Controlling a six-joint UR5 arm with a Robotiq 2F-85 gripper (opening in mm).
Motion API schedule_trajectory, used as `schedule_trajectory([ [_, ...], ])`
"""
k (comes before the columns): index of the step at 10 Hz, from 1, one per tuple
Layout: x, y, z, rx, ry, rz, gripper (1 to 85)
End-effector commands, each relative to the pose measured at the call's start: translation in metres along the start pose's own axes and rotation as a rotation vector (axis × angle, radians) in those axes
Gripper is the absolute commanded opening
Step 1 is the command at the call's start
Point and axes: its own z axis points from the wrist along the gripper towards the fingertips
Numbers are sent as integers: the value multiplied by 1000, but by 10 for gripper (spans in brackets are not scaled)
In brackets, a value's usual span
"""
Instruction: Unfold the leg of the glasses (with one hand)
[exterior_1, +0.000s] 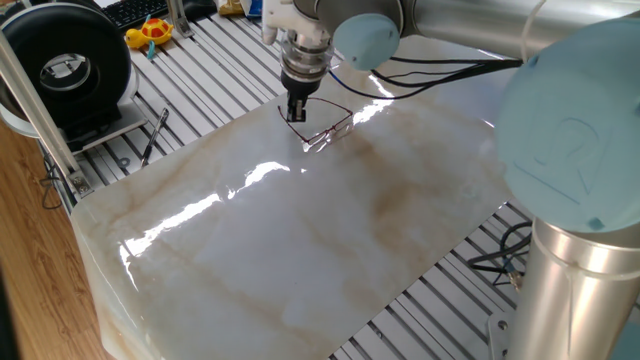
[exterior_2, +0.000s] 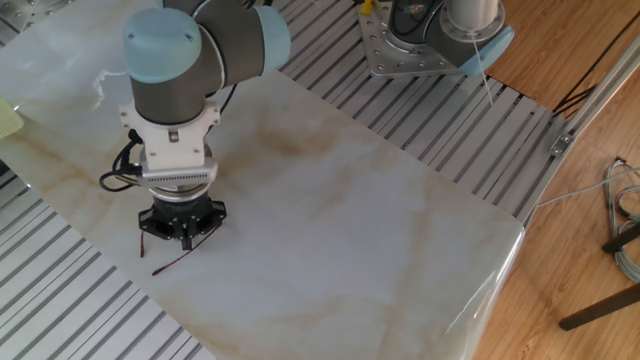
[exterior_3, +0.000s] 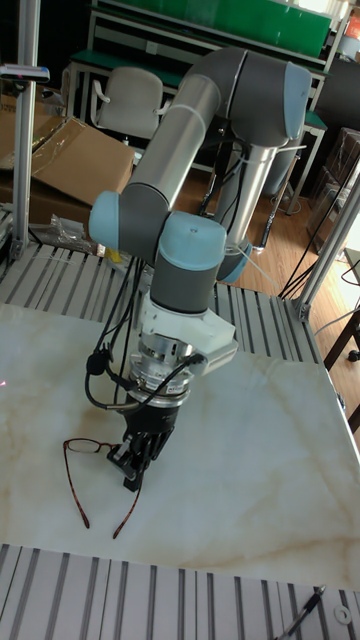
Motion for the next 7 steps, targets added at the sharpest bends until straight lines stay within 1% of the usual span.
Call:
schedule_trajectory([
  [1,9,0,-15,-3,17,20,13],
  [2,9,4,-18,-16,16,42,13],
  [4,8,7,-18,-28,10,53,13],
  [5,8,6,-18,-23,12,45,13],
  [6,13,0,-16,-17,20,24,13],
  [7,20,-8,-13,-21,22,0,13],
])
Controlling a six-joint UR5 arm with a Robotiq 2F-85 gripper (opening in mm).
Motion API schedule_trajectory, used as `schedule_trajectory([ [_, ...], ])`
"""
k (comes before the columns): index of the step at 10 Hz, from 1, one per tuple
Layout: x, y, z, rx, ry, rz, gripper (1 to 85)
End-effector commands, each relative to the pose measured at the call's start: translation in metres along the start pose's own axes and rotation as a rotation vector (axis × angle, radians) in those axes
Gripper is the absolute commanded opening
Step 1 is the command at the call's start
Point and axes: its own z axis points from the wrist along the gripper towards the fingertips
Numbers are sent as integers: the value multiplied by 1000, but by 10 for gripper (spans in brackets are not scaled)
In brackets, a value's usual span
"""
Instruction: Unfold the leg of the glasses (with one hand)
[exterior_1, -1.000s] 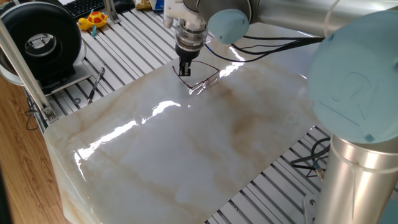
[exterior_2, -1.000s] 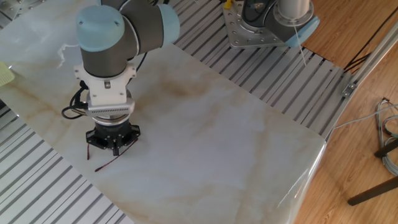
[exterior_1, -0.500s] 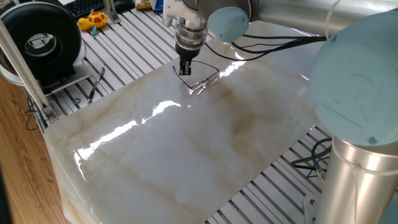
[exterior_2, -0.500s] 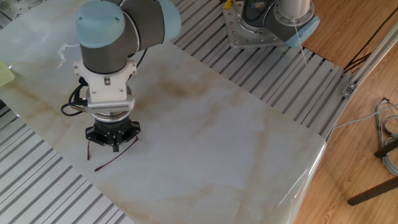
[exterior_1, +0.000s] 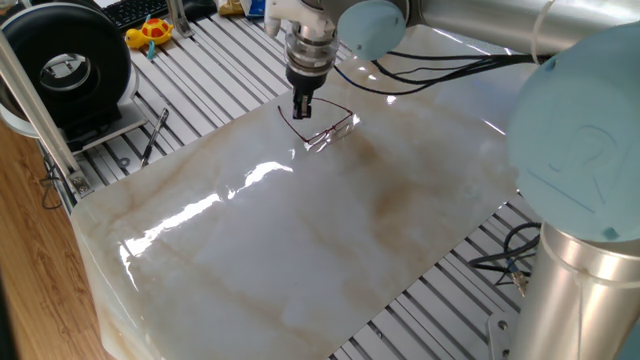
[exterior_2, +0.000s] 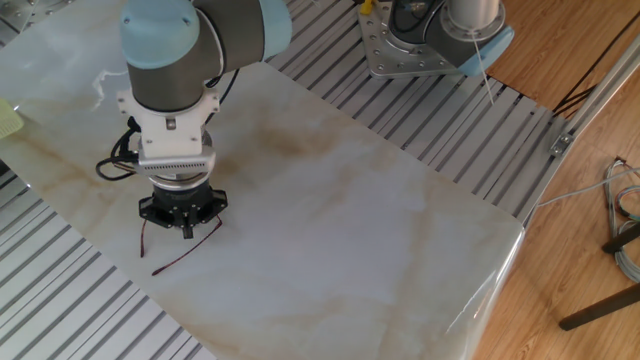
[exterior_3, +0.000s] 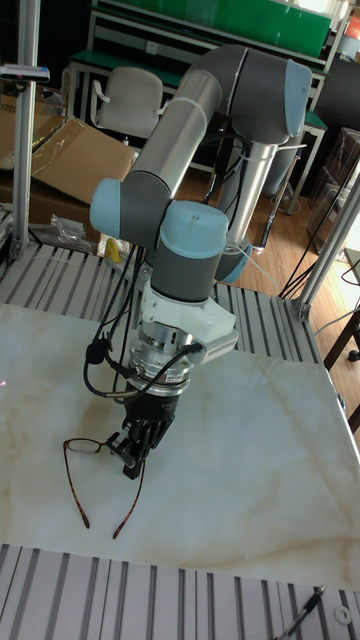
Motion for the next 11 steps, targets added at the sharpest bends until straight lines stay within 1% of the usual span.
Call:
schedule_trajectory([
  [1,21,-23,3,-15,6,-57,13],
  [2,32,-34,4,-15,12,-81,13],
  [3,38,-35,4,-10,21,-78,13],
  [5,33,-27,4,-37,1,-11,13],
  [6,35,-30,4,-27,8,15,13],
  [7,33,-28,5,-5,20,32,13],
  [8,35,-28,8,15,33,21,13],
  [9,41,-34,9,6,34,4,13],
  [10,50,-47,11,12,45,-18,13],
  [11,55,-53,11,0,43,-23,13],
])
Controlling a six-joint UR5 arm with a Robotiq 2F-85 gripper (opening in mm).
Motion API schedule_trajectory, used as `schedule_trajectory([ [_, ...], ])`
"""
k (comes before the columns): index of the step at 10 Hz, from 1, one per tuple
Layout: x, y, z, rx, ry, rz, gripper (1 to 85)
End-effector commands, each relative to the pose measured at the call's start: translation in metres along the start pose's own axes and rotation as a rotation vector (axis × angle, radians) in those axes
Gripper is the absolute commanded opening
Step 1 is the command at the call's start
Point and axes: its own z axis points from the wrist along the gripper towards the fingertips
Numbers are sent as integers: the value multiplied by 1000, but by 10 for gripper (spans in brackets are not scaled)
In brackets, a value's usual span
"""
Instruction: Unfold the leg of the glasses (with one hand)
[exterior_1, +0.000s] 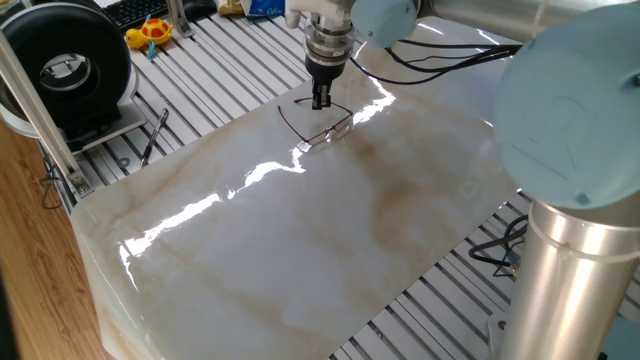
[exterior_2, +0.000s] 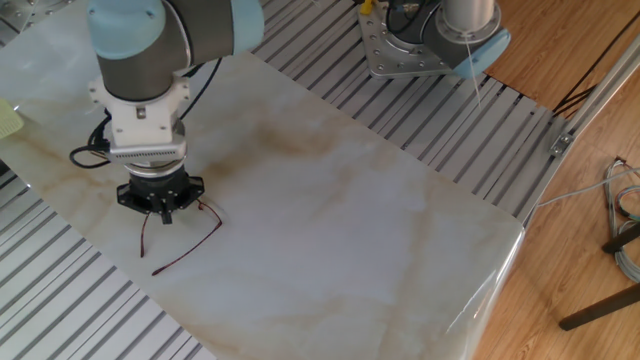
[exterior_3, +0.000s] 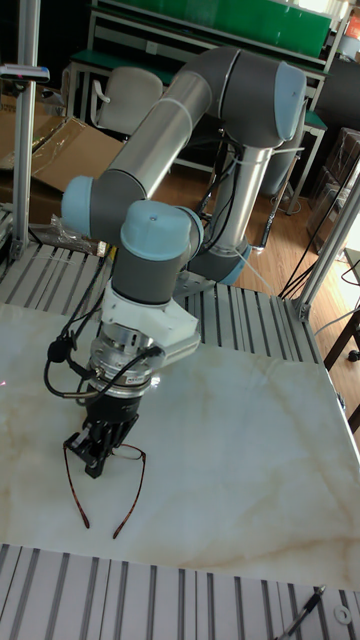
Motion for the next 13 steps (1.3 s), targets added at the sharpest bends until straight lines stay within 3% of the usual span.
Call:
schedule_trajectory([
  [1,10,-11,1,-11,-6,9,13],
  [5,12,-13,1,-4,3,18,13],
  [8,10,-17,14,2,-2,16,13],
  [13,-4,-2,2,-1,-3,50,13],
])
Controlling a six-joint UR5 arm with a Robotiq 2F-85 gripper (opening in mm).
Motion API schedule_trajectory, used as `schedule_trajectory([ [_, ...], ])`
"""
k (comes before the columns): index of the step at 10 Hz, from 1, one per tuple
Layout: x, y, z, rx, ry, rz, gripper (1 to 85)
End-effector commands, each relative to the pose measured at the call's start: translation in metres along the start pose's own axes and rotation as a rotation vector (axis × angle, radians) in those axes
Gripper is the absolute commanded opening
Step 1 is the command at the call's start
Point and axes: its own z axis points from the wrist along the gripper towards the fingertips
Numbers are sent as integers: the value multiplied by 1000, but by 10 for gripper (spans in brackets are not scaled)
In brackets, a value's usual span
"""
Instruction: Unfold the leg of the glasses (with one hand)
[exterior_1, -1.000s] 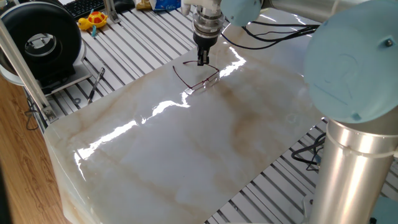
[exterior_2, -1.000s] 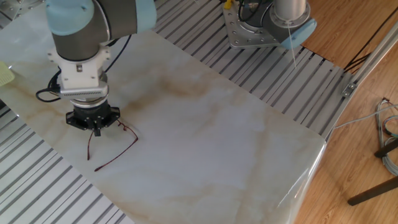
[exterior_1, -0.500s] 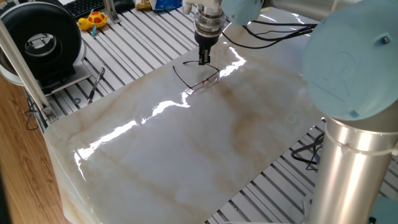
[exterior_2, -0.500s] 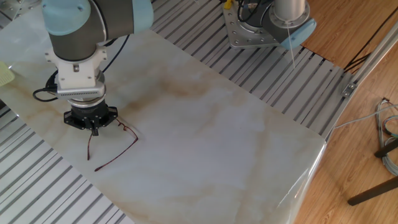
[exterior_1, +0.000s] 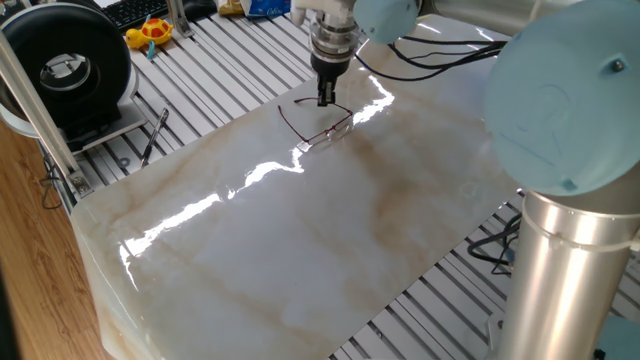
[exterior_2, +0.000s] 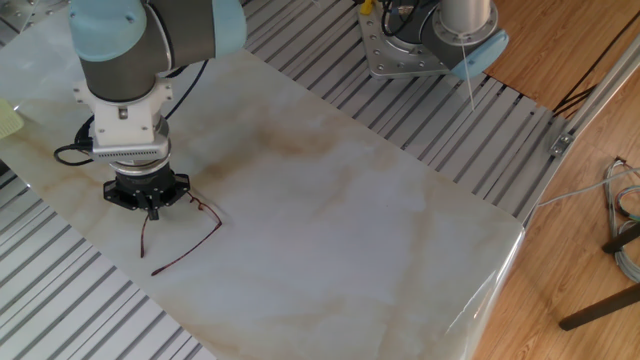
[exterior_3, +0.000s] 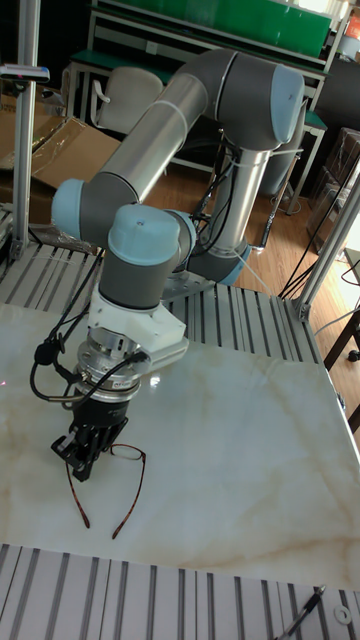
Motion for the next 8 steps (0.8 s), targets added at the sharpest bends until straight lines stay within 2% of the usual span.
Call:
schedule_trajectory([
  [1,-10,3,2,1,-19,16,13],
  [4,-8,-3,16,5,-26,2,13],
  [6,4,-11,10,-4,-14,-25,13],
  [8,23,-21,3,-11,-8,-56,13],
])
